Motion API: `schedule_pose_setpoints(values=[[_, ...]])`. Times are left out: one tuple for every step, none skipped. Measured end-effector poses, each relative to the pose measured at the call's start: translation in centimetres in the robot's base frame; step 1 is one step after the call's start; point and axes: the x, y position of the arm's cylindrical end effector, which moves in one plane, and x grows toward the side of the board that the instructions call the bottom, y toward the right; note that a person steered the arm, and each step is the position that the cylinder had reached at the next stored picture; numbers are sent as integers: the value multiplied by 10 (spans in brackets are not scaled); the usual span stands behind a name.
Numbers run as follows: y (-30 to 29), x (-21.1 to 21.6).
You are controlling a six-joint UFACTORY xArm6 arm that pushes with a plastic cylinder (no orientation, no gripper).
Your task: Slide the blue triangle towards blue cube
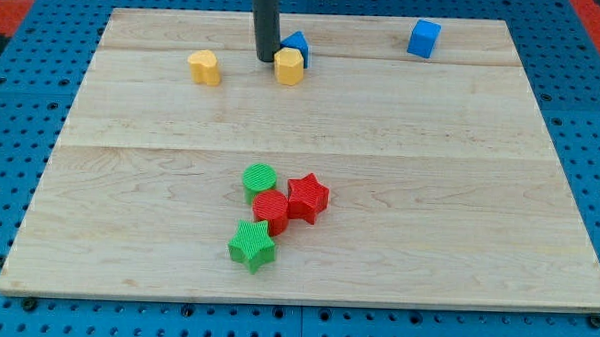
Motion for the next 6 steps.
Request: schedule_pose_setpoints(values=[[41, -13], [12, -13], [-24, -14], [52, -29], [100, -17], [100, 6]])
